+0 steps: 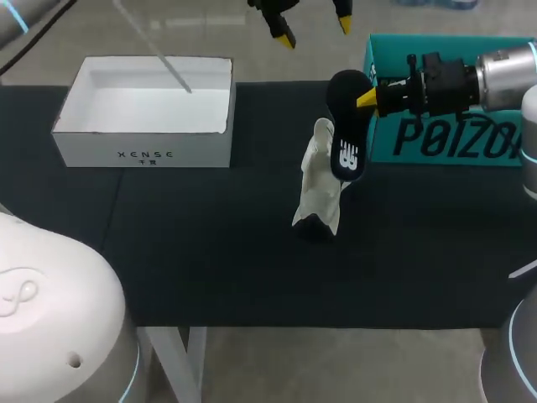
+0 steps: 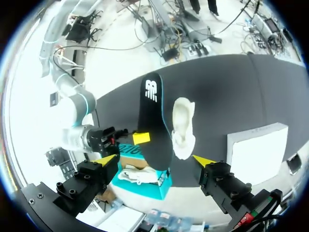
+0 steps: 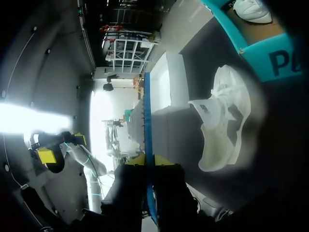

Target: Take the shoe out of the shoebox, open the shoe tongue, remove and reinsert the insole, then place the shoe into the shoebox

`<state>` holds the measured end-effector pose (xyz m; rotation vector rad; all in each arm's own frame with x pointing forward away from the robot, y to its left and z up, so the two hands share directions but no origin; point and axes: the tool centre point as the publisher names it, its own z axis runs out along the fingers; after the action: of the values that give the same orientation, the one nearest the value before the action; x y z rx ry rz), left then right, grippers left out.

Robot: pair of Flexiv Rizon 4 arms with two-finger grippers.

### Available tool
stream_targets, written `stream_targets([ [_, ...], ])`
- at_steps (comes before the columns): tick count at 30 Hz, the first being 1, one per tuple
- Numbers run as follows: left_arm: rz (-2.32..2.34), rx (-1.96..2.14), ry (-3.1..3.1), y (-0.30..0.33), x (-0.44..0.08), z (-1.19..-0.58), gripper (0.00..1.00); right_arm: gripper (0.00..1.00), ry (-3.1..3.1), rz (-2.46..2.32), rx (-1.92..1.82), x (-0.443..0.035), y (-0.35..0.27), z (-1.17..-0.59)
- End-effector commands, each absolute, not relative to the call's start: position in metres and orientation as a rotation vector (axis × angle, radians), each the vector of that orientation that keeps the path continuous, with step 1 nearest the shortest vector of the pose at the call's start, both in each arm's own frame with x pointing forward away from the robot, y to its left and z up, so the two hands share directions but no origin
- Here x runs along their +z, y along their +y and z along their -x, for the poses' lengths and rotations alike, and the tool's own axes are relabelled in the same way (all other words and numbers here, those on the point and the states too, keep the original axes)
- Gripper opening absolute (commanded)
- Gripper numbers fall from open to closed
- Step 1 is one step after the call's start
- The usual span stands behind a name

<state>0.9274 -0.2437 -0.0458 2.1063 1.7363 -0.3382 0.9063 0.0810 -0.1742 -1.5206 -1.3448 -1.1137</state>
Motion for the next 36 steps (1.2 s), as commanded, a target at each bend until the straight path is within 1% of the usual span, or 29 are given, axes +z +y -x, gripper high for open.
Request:
stream_targets([
  [1, -1.828, -0.644, 1.367, -0.224, -0.061, -0.92, 1.0, 0.0, -1.351, 1.531, -1.104, -0.171, 0.081, -0.904],
  [7, -1.828, -0.644, 1.367, -0.224, -0.061, -0.92, 1.0, 0.0, -1.351, 1.535, -1.107, -0.172, 0.079, -0.902],
  [8, -1.772, -0.665, 1.42, -0.225, -0.069, -0.916, 1.0, 0.0, -1.337, 1.532, -1.115, -0.171, 0.079, -0.902],
  [11, -1.385, -0.981, 1.546, -0.233, -0.078, -0.911, 1.0, 0.0, -1.299, 1.481, -1.158, -0.166, 0.077, -0.901],
  [15, -1.107, -1.114, 1.516, -0.237, -0.087, -0.911, 1.0, 0.0, -1.296, 1.444, -1.186, -0.158, 0.072, -0.902],
  [19, -0.94, -1.136, 1.379, -0.237, -0.088, -0.913, 1.0, 0.0, -1.308, 1.408, -1.21, -0.147, 0.07, -0.903],
  [23, -0.895, -1.103, 1.26, -0.24, -0.087, -0.916, 1.0, 0.0, -1.306, 1.364, -1.232, -0.139, 0.072, -0.905],
  [36, -1.066, -0.965, 0.966, -0.268, -0.105, -0.932, 1.0, 0.0, -1.296, 1.262, -1.267, -0.121, 0.083, -0.904],
])
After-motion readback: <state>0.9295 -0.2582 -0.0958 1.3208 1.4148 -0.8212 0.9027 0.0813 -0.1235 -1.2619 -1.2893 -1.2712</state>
